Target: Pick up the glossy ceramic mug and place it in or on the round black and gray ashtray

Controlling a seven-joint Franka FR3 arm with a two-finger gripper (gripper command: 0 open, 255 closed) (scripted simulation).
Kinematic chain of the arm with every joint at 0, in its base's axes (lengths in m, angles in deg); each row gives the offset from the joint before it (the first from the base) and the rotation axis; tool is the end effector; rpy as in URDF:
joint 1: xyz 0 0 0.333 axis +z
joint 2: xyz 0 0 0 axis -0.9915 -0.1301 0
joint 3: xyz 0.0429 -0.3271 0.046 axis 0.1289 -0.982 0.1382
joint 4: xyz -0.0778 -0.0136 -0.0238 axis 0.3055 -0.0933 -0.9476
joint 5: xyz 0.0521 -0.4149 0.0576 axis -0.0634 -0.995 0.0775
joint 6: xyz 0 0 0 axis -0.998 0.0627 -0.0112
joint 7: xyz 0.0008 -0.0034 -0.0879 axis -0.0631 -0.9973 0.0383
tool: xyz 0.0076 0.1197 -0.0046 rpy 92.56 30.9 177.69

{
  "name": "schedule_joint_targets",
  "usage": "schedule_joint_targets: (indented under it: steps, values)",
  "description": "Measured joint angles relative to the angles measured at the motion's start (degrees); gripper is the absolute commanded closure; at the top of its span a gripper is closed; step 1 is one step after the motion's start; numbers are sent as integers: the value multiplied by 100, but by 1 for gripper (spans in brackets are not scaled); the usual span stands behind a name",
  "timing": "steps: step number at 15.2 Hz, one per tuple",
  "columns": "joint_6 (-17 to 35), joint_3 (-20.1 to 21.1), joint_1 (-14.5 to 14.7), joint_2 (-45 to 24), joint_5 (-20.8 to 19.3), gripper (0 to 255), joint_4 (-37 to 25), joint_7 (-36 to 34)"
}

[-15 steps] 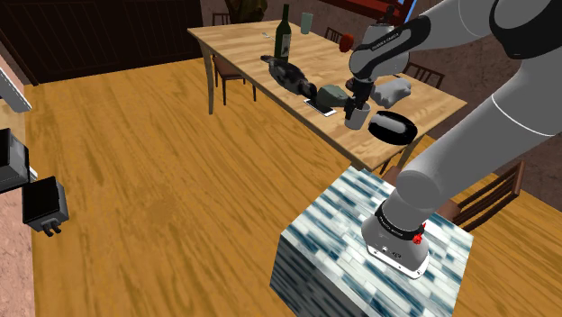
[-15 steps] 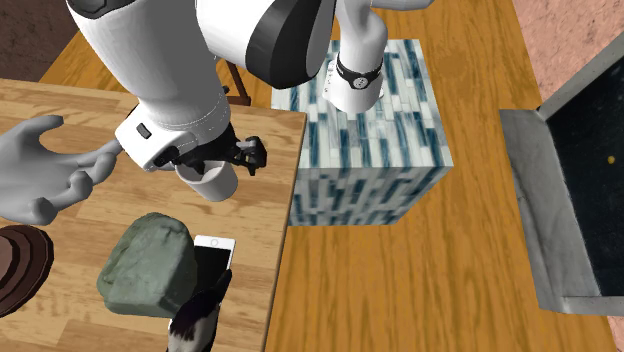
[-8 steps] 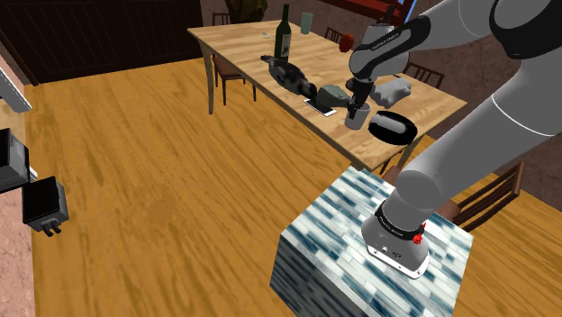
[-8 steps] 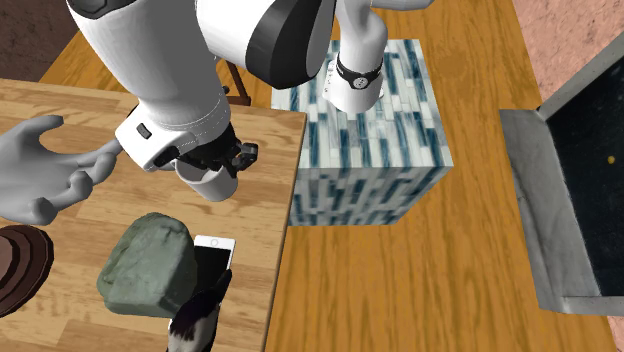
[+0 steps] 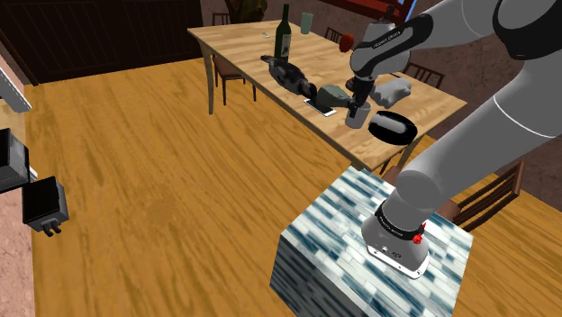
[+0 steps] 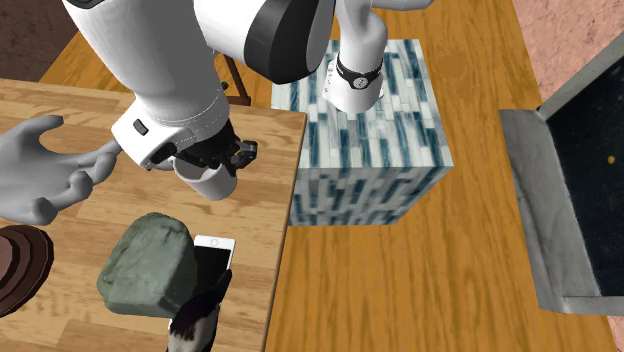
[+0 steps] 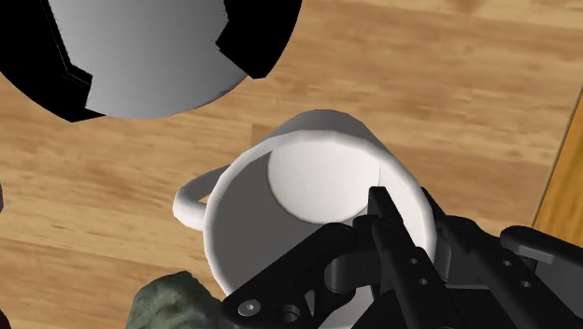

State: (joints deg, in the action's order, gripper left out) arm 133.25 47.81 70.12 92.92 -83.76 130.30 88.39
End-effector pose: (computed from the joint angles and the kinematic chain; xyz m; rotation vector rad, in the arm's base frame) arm 0.3723 -0.2920 0.3376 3.0923 -0.0308 -0.0727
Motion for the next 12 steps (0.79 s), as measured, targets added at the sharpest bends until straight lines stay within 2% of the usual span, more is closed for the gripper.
schedule_joint_targets:
  steps: [12]
  values:
    - [-1000, 140, -10, 531, -81, 255, -485, -63]
